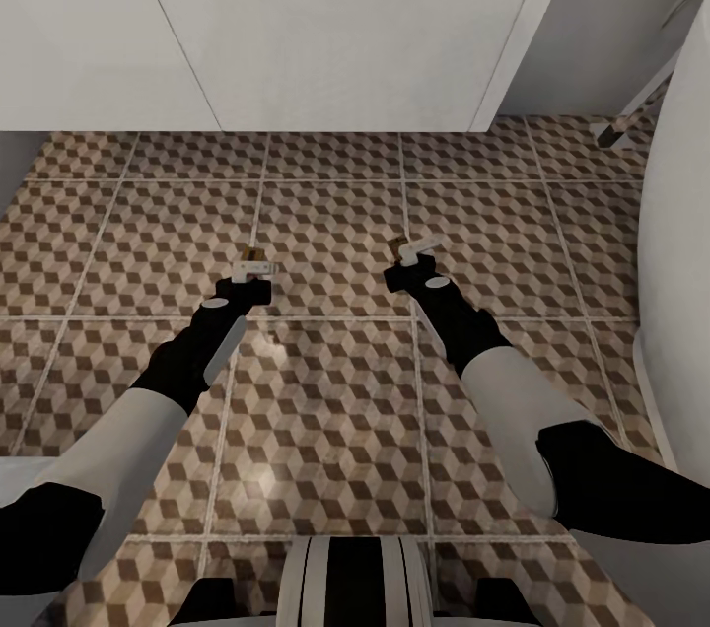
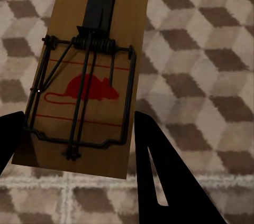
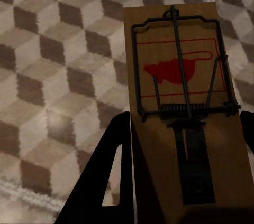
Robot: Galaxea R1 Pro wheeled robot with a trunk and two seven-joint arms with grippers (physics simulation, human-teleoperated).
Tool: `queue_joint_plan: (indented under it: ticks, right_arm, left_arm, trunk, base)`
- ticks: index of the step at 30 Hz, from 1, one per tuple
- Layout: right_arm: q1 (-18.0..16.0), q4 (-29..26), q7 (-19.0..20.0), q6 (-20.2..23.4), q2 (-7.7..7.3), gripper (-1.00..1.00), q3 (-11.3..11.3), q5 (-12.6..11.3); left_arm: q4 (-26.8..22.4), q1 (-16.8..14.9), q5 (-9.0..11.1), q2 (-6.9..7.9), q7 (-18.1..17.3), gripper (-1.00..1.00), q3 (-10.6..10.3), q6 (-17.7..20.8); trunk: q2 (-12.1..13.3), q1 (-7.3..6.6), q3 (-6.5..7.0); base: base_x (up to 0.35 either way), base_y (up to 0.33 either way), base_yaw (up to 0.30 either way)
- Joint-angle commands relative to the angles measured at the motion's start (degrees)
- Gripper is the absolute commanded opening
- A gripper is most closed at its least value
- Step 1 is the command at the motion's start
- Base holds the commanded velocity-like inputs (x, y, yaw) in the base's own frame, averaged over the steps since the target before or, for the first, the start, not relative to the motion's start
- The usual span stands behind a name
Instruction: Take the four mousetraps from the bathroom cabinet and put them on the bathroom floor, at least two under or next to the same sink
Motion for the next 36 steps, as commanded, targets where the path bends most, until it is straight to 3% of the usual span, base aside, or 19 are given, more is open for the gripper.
queue_joint_plan:
  ticks: [1,5,20,27,32,36]
  right_arm:
    - [0.00,-0.13,0.28,0.39,0.00,-1.00,-0.01,0.52]
    - [0.00,-0.13,0.26,0.37,0.00,-1.00,-0.02,0.52]
    - [0.25,1.02,0.37,-2.37,0.00,-1.00,0.06,0.53]
    - [0.26,4.62,0.49,-7.55,0.00,-1.00,-0.01,0.52]
    - [0.26,8.53,0.53,-14.14,-0.14,-1.00,-0.05,0.54]
    - [0.26,10.70,0.40,-17.24,-0.31,-1.00,-0.03,0.52]
  left_arm:
    - [-0.13,-0.03,0.39,0.09,0.61,-1.00,-0.37,0.26]
    - [-0.20,-0.03,0.39,0.09,0.61,-1.00,-0.40,0.24]
    - [-0.14,-0.01,0.39,0.21,0.45,-1.00,-0.38,-0.22]
    - [0.18,0.05,0.39,0.32,0.43,-1.00,-0.43,-1.52]
    - [1.82,0.06,0.39,0.27,0.36,-1.00,-0.42,-7.76]
    - [2.86,0.06,0.39,0.09,0.29,-1.00,-0.50,-9.41]
  trunk:
    - [-0.01,-0.01,-0.03]
    - [-0.01,-0.01,-0.03]
    - [-0.21,0.38,-3.36]
    - [-0.31,0.56,-4.91]
    - [-0.37,0.69,-6.01]
    - [-0.43,0.79,-6.90]
  base:
    - [0.000,0.000,0.000]
    - [0.000,0.000,0.000]
    - [0.000,0.000,0.000]
    - [0.000,0.000,0.000]
    - [0.000,0.000,0.000]
    - [0.000,0.000,0.000]
